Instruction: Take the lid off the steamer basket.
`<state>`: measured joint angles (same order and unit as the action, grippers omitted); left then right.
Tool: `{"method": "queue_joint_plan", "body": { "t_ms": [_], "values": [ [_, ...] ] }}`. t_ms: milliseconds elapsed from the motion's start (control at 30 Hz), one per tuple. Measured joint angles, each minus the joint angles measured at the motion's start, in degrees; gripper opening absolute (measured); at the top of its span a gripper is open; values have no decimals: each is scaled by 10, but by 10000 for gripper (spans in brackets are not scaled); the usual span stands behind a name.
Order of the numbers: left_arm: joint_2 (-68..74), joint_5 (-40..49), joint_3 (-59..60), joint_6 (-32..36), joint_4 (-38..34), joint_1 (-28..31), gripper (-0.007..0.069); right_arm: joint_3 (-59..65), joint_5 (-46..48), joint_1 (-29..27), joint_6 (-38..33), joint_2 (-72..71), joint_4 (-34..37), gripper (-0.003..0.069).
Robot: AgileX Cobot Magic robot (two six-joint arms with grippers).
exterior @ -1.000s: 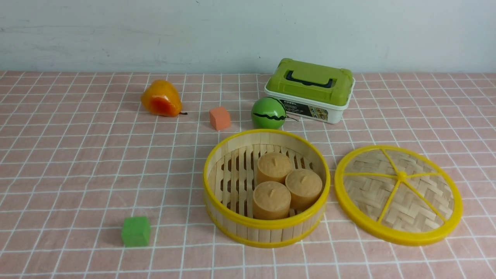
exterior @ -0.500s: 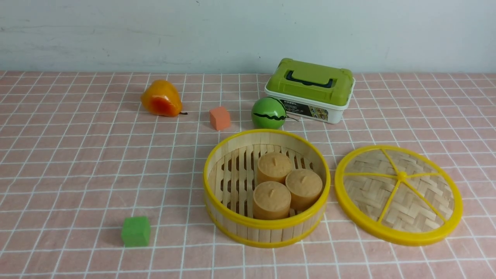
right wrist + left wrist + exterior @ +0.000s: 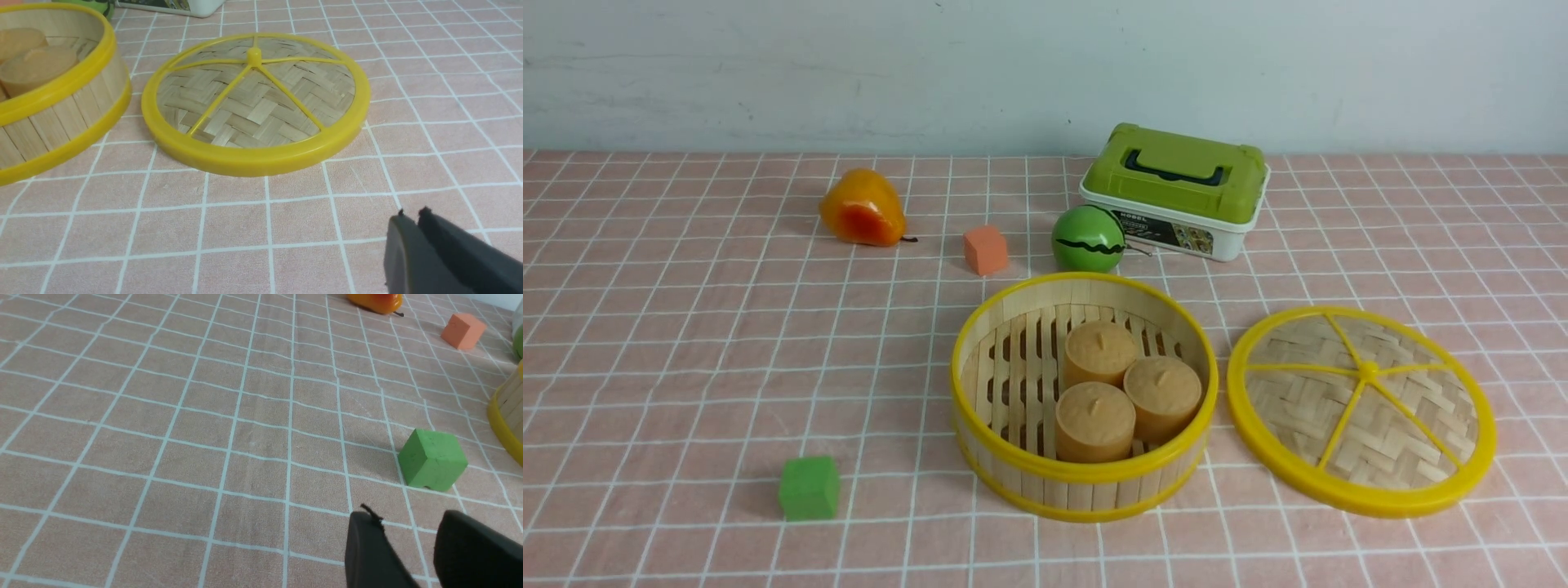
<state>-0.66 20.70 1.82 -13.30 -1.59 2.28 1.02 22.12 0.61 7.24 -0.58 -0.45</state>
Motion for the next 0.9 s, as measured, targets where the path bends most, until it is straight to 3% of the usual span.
{"method": "queue_joint_plan", "body": {
  "t_ms": [900],
  "values": [
    [0,0,0,0,0,0,239,0,0,0,0,0,0,37]
  ]
}}
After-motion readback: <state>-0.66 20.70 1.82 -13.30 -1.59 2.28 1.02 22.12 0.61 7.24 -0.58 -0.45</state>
